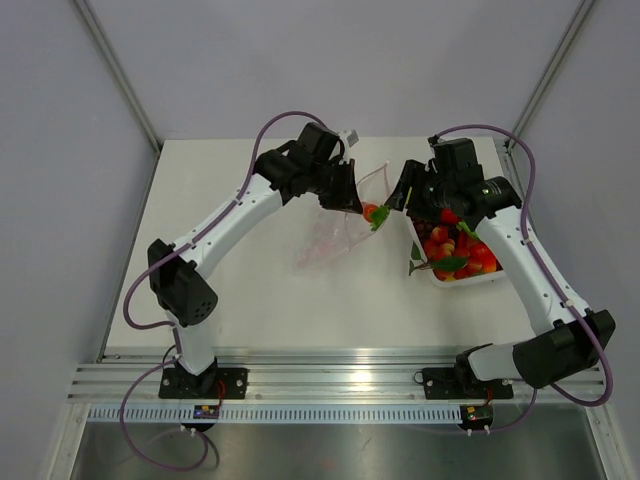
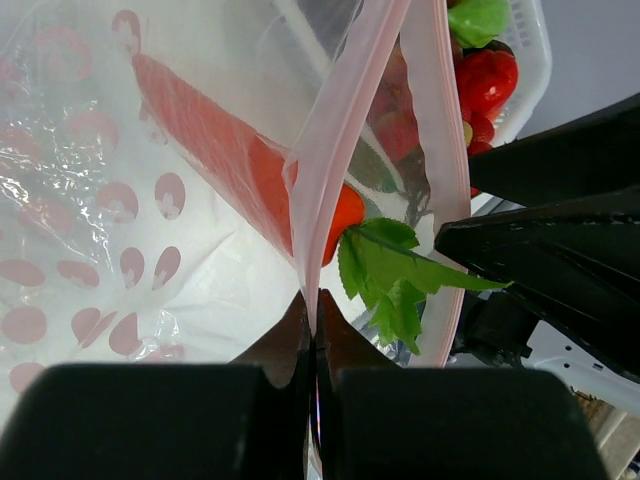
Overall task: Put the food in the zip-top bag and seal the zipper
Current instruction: Adjust the zipper food storage bag at the center of the board.
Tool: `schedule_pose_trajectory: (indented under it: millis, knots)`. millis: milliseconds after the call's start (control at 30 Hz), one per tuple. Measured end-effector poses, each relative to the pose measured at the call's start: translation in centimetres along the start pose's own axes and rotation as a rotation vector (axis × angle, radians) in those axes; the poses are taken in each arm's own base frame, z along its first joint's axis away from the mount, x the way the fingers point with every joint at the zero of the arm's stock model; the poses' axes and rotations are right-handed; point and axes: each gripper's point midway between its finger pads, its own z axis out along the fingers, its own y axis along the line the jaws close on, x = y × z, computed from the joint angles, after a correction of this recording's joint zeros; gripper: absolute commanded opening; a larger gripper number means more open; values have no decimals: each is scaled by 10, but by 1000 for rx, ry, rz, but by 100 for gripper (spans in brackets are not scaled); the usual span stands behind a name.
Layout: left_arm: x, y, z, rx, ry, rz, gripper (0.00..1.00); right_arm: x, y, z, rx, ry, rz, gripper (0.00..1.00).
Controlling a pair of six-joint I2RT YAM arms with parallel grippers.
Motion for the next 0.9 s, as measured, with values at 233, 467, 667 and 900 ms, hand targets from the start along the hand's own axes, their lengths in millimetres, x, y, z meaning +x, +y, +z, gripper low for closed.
schedule_pose_trajectory:
  millis: [233, 467, 667, 900]
  knots:
    - [-1, -9, -4, 42, -2, 1, 0, -3, 6, 1, -28, -7, 3, 61]
    - [-2, -13, -8, 64, 1, -7, 0, 0, 2, 15, -14, 23, 5, 7]
    - [-20, 9, -27, 28, -41, -23, 0, 1, 3, 17, -18, 21, 6, 0]
    - [-35, 36, -46, -81, -86, 3, 0, -2, 35, 10, -82, 7, -45, 0]
